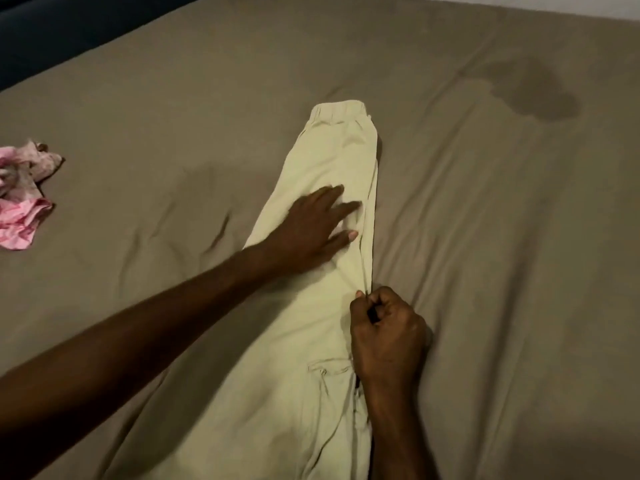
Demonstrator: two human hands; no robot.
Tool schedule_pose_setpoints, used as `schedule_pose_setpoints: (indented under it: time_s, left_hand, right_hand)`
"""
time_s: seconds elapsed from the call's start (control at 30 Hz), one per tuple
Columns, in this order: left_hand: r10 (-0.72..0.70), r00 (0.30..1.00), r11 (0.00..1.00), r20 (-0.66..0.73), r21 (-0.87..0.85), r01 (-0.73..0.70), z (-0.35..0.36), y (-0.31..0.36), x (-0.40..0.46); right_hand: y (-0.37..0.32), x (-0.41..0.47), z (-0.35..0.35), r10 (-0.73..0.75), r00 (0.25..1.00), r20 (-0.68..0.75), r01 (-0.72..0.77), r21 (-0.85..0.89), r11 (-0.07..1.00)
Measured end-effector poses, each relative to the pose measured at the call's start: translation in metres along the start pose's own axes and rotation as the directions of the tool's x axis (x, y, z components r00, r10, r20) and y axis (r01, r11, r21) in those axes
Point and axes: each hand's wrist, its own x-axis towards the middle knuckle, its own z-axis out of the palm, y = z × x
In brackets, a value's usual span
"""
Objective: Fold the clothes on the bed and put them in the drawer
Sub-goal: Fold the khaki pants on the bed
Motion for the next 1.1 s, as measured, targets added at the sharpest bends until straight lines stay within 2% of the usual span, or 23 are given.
schedule_pose_setpoints:
  time_s: [0.13, 0.2, 0.3, 0.43, 0.53, 0.57, 0.6, 0.67, 0.73, 0.77, 0.8, 0.9, 1.1]
  left_hand:
    - [-0.029, 0.993, 0.999, 0.112, 0.042, 0.024, -0.011, 0.022, -0.082]
    - [-0.064, 0.992, 0.996, 0.108, 0.068, 0.057, -0.016, 0.022, -0.101]
    - [-0.201, 0.977, 0.978, 0.077, 0.071, 0.195, -0.018, 0.011, -0.123]
    - [-0.338, 0.938, 0.901, 0.08, -0.261, 0.347, -0.029, 0.0, -0.167]
    - [-0.426, 0.905, 0.831, -0.001, -0.395, 0.391, -0.044, 0.009, -0.211]
    - [-0.493, 0.87, 0.758, -0.017, -0.5, 0.42, -0.05, 0.012, -0.225]
    - [-0.565, 0.825, 0.643, 0.003, -0.625, 0.442, -0.056, 0.014, -0.24]
    - [-0.644, 0.756, 0.399, 0.118, -0.791, 0.464, -0.069, 0.015, -0.268]
    - [-0.65, 0.704, 0.189, 0.287, -0.836, 0.515, -0.079, 0.019, -0.292]
    - [-0.639, 0.681, 0.109, 0.358, -0.835, 0.54, -0.084, 0.022, -0.305]
    - [-0.626, 0.669, 0.071, 0.401, -0.825, 0.561, -0.088, 0.023, -0.314]
    - [-0.575, 0.686, 0.09, 0.446, -0.798, 0.596, -0.097, 0.026, -0.343]
    - [-0.532, 0.721, 0.133, 0.444, -0.797, 0.589, -0.106, 0.033, -0.39]
  right_hand:
    - [-0.004, 0.0, -0.001, 0.017, 1.0, 0.021, -0.017, -0.032, 0.999]
    - [-0.004, 0.0, -0.003, 0.022, 1.0, 0.012, -0.022, -0.024, 0.999]
    - [-0.007, 0.0, -0.005, 0.011, 0.999, -0.037, -0.012, -0.022, 1.0]
    - [-0.011, -0.002, -0.002, -0.013, 0.998, -0.061, 0.009, -0.05, 0.999]
    - [-0.011, -0.002, -0.001, -0.009, 0.998, -0.059, 0.005, -0.068, 0.998]
    - [-0.011, 0.0, -0.001, -0.007, 0.998, -0.057, 0.003, -0.069, 0.998]
    - [-0.01, -0.001, 0.001, -0.004, 0.998, -0.055, 0.001, -0.064, 0.998]
    - [-0.009, -0.001, 0.001, -0.013, 0.998, -0.068, 0.01, -0.049, 0.999]
    - [-0.006, 0.002, 0.001, -0.034, 0.996, -0.08, 0.03, -0.051, 0.998]
    - [-0.005, 0.0, 0.002, -0.043, 0.996, -0.073, 0.039, -0.06, 0.997]
    - [-0.002, 0.002, 0.002, -0.055, 0.996, -0.07, 0.05, -0.072, 0.996]
    - [0.003, 0.003, 0.004, -0.059, 0.996, -0.059, 0.055, -0.071, 0.996]
    - [-0.001, -0.002, 0.004, -0.027, 0.999, -0.045, 0.029, 0.033, 0.999]
